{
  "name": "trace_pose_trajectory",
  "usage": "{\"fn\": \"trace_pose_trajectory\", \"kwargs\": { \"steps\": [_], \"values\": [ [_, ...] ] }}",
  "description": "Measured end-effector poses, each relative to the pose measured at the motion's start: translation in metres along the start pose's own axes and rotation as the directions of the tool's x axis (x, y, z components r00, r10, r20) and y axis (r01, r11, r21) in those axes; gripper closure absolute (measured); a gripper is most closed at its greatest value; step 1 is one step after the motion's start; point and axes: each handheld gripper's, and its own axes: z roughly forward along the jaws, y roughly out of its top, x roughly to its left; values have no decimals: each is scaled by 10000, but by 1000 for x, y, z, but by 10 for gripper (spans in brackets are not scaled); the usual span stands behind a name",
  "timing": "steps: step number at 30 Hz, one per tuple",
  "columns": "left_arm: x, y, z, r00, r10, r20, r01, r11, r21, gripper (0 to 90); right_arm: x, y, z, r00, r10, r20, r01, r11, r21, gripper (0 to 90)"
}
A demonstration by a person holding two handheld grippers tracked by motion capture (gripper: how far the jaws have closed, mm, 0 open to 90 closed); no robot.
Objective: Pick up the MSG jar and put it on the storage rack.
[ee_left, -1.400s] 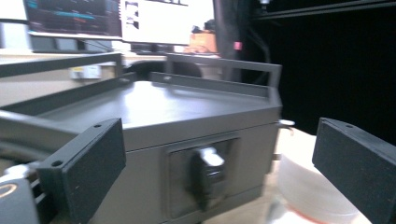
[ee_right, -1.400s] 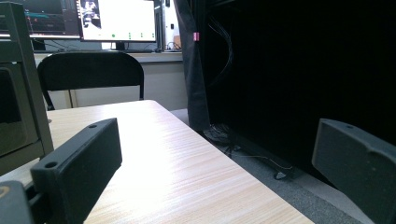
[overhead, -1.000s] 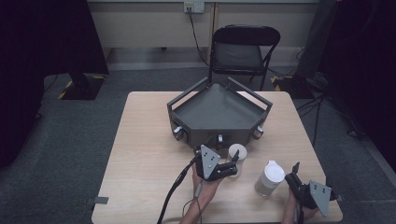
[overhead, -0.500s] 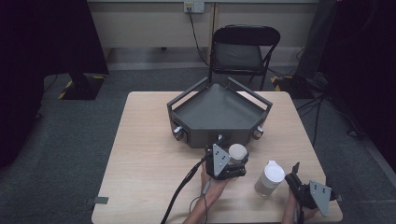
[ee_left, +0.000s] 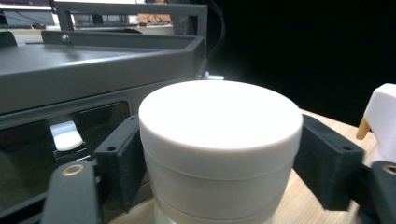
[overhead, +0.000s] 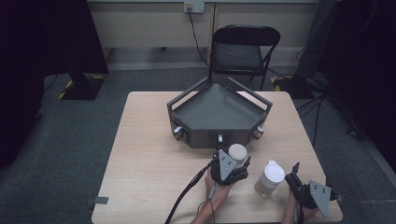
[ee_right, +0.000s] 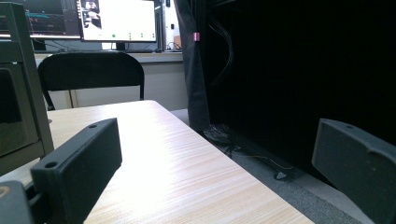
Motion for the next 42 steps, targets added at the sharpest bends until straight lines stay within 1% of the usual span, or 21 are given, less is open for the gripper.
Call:
{"fn": "trace_pose_trajectory", "kwargs": {
  "steps": [2, 4, 8, 15, 18, 32, 33, 36, 37, 38, 40, 42],
  "values": [
    [-1, 0, 1, 9999, 49, -91, -48, 10000, 78, 297, 0, 0, 0, 10000, 5, 0, -5, 10000, 0, 2],
    [0, 0, 0, 9999, 78, -119, -78, 10000, 57, 337, 0, 0, 0, 10000, 6, 1, -6, 10000, -1, 2],
    [1, -1, 0, 9998, 203, -93, -203, 9998, 36, 340, 0, 0, 0, 10000, 0, 1, 0, 10000, 1, 2],
    [0, 1, 0, 9998, 161, -109, -160, 9998, 90, 342, 0, 0, 0, 10000, -4, 2, 4, 10000, 0, 2],
    [-1, 0, 0, 9999, 13, -152, -12, 10000, 69, 344, 0, 0, 0, 10000, 1, 1, -1, 10000, 2, 2],
    [-1, 1, -1, 9998, 126, -136, -124, 9999, 98, 345, 0, 0, 0, 10000, -4, 13, 4, 10000, 4, 2],
    [0, 2, -1, 9998, 141, -117, -139, 9998, 121, 345, 0, 0, 0, 10000, -2, 14, 2, 10000, 5, 2],
    [2, 4, -4, 10000, -51, 30, 51, 10000, 77, 345, 0, 0, 0, 10000, -2, 21, 2, 10000, 5, 2],
    [2, 5, -4, 10000, -10, 40, 10, 10000, 30, 346, 0, 0, 0, 10000, -2, 21, 2, 10000, 5, 2],
    [3, 8, -6, 9999, 120, 95, -120, 9999, 6, 346, 0, 0, 0, 10000, -1, 21, 1, 10000, 5, 2],
    [4, 11, -7, 9998, 126, 149, -127, 9999, 15, 346, 0, 0, 0, 10000, -2, 20, 2, 10000, 3, 2],
    [10, 15, -10, 9994, 80, 348, -77, 9999, -71, 345, 0, 0, 0, 10000, -2, 21, 2, 10000, 4, 2]
  ]
}}
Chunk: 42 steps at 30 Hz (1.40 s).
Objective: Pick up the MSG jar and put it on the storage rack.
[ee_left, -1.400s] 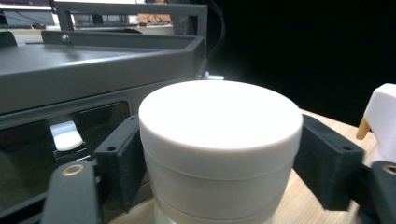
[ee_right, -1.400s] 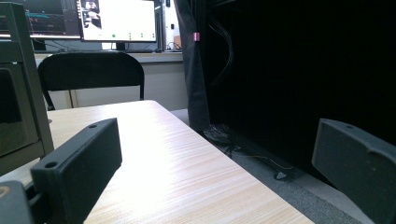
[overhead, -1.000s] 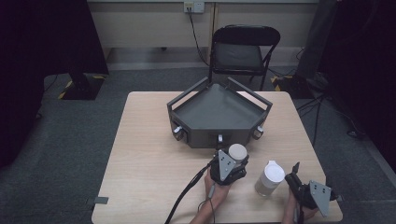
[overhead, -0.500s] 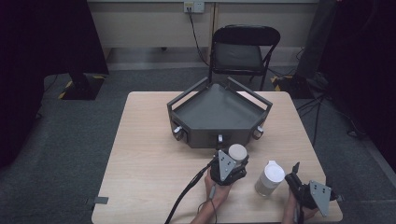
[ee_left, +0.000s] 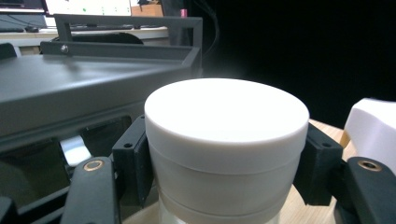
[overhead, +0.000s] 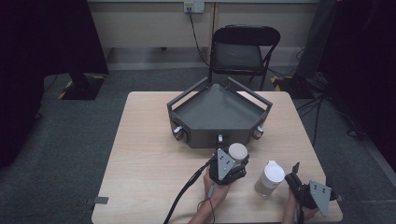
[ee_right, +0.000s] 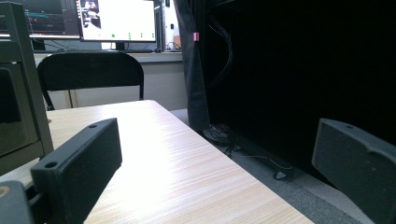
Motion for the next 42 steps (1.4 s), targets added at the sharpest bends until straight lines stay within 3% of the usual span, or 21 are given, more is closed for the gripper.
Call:
{"fn": "trace_pose_trajectory", "kwargs": {
  "steps": [15, 18, 24, 37, 42],
  "values": [
    [20, 10, -7, 9987, -10, 519, 23, 9997, -246, 345, 0, 0, 0, 10000, -8, 9, 8, 10000, -4, 2],
    [25, 17, -6, 9980, -115, 615, 128, 9997, -215, 345, 0, 0, 0, 10000, -4, 14, 4, 10000, -2, 2],
    [34, 36, -7, 9979, 134, 636, -117, 9996, -267, 345, 0, 0, 0, 10000, -10, 26, 10, 10000, 0, 1],
    [53, 65, -11, 9999, 22, 108, -16, 9987, -516, 345, 0, 0, 0, 10000, -13, 30, 13, 10000, -2, 2],
    [54, 78, -9, 9982, -69, -602, 36, 9985, -539, 345, 0, 0, 0, 10000, -12, 30, 12, 10000, -6, 1]
  ]
}}
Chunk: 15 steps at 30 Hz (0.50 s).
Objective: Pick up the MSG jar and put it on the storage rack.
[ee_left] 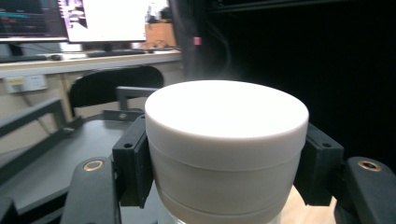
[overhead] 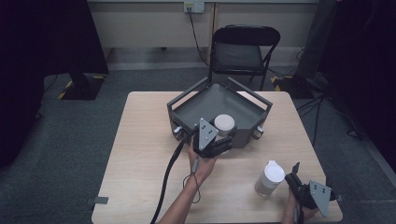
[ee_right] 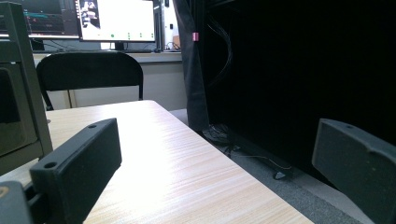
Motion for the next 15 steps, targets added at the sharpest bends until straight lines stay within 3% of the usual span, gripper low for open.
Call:
{"fn": "trace_pose_trajectory", "kwargs": {
  "steps": [8, 15],
  "values": [
    [7, 16, 6, 9977, -69, -671, 71, 10000, 20, 345, 0, 0, 0, 10000, -9, -13, 9, 10000, -1, 1],
    [14, 25, 9, 9959, -276, -865, 264, 9995, -149, 345, 0, 0, 0, 10000, -17, -26, 17, 10000, -1, 1]
  ]
}}
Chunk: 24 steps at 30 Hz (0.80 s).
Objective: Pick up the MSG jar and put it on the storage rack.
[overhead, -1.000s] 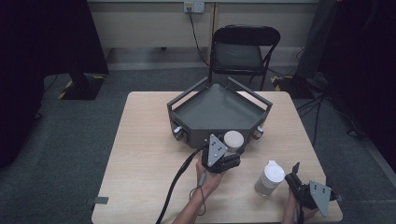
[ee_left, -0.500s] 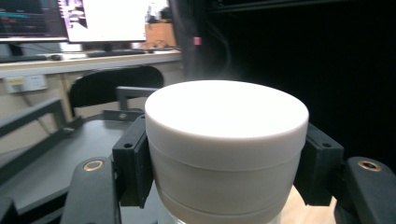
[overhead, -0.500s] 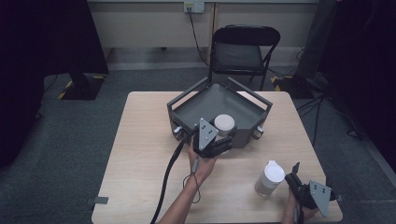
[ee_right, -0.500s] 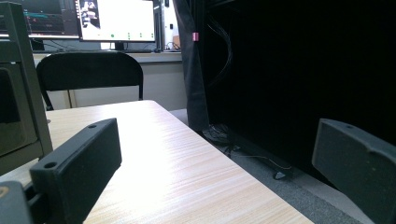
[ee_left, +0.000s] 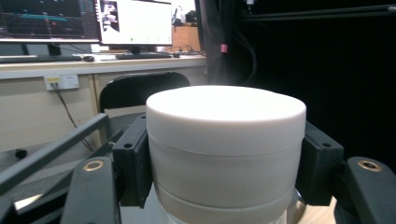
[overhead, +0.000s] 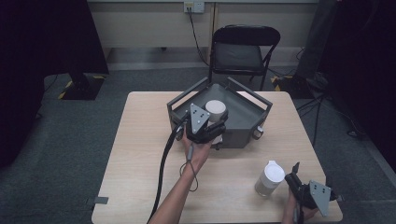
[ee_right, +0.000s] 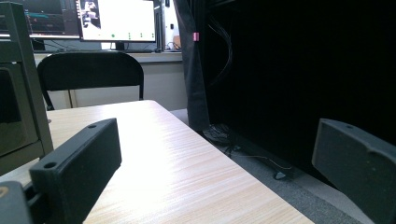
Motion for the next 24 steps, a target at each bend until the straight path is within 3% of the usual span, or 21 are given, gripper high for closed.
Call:
{"fn": "trace_pose_trajectory", "kwargs": {
  "steps": [9, 12, 16, 21, 24],
  "values": [
    [7, 13, 16, 9979, 176, -617, -166, 9997, 166, 345, 0, 0, 0, 10000, 8, -10, -8, 10000, 5, 0],
    [11, 14, 23, 9943, 54, -1066, -18, 9994, 343, 345, -1, 0, 0, 10000, 4, -45, -4, 10000, 2, 0],
    [14, 14, 27, 9921, -65, -1251, 116, 9991, 399, 345, -1, 0, 0, 10000, 4, -56, -4, 10000, 5, 0],
    [18, 14, 36, 9894, 78, -1449, -10, 9989, 468, 345, -1, 0, 0, 10000, 10, -56, -10, 10000, 3, 0],
    [16, 9, 41, 9842, 19, -1771, 55, 9991, 410, 345, -1, 0, 0, 9999, 10, -102, -10, 10000, 2, 0]
  ]
}}
